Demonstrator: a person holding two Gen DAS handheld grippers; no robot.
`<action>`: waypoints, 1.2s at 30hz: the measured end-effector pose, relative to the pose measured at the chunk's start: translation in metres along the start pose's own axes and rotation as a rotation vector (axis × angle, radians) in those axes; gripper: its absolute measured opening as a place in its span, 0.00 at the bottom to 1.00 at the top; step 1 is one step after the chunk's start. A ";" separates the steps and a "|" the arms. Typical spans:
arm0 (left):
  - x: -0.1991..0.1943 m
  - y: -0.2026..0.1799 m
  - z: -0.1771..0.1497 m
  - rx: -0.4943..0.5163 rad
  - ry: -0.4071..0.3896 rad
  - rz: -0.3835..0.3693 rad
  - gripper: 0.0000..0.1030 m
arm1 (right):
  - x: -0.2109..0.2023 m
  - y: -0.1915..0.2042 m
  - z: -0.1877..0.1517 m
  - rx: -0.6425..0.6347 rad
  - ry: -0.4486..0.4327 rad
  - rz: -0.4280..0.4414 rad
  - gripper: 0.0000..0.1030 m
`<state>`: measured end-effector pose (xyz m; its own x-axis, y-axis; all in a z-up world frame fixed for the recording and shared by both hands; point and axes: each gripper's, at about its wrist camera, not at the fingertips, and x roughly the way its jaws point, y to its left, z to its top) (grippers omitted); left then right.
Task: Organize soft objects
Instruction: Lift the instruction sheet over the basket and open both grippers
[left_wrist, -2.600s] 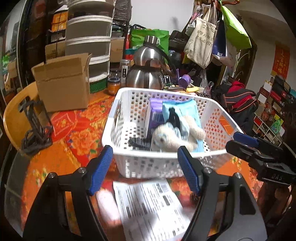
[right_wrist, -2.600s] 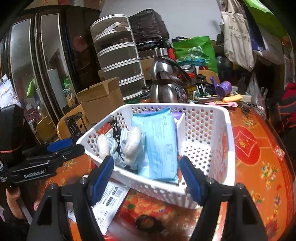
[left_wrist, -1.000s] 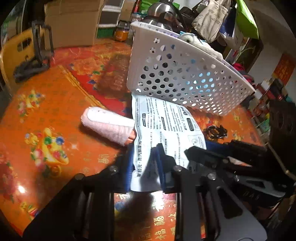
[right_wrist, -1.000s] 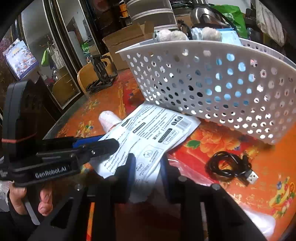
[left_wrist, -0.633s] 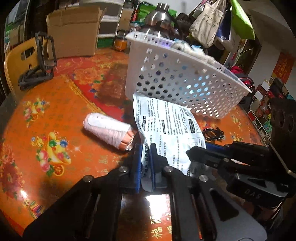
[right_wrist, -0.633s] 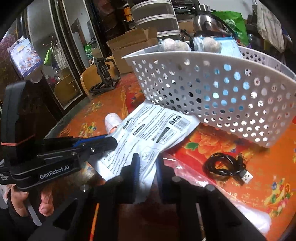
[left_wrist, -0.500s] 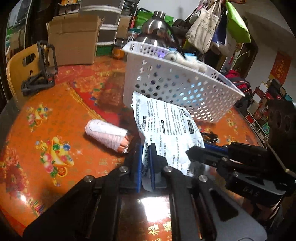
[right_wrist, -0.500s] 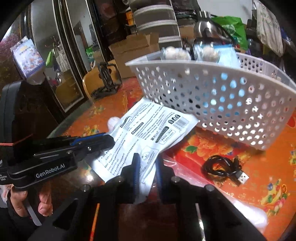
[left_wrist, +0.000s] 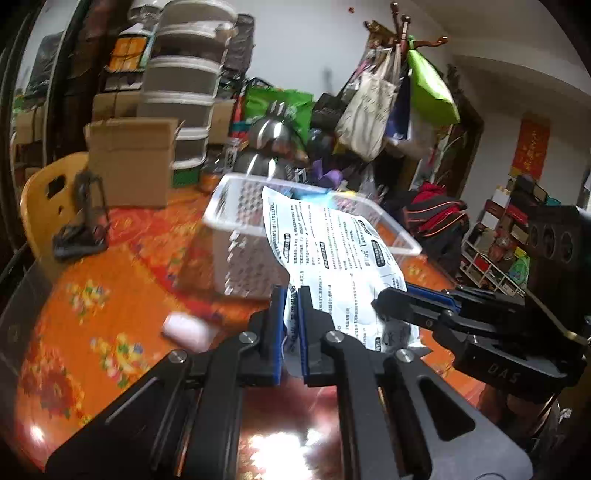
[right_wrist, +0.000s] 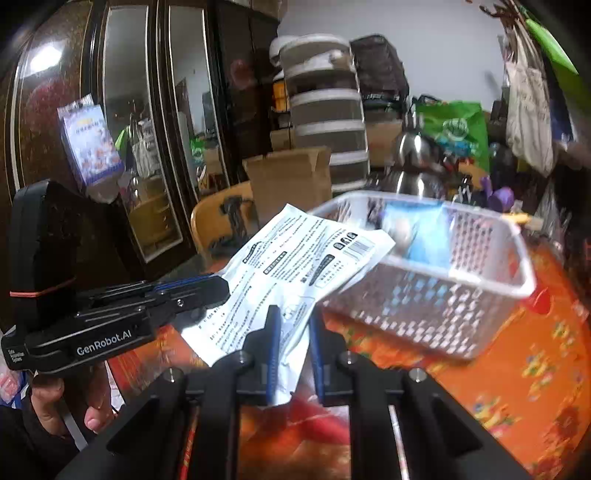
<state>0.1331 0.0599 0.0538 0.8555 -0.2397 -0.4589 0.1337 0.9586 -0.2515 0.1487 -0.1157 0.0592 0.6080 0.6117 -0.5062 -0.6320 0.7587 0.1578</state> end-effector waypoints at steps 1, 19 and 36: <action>0.001 -0.006 0.009 0.006 -0.010 -0.009 0.06 | -0.007 -0.004 0.010 -0.005 -0.013 -0.009 0.13; 0.167 -0.063 0.117 0.037 0.075 -0.083 0.06 | 0.023 -0.145 0.100 0.060 0.031 -0.131 0.13; 0.235 -0.071 0.092 0.073 0.162 0.053 0.33 | 0.067 -0.178 0.074 0.050 0.115 -0.302 0.15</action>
<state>0.3702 -0.0503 0.0425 0.7714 -0.2049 -0.6024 0.1319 0.9777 -0.1637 0.3369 -0.1931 0.0601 0.7043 0.3301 -0.6284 -0.4053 0.9138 0.0258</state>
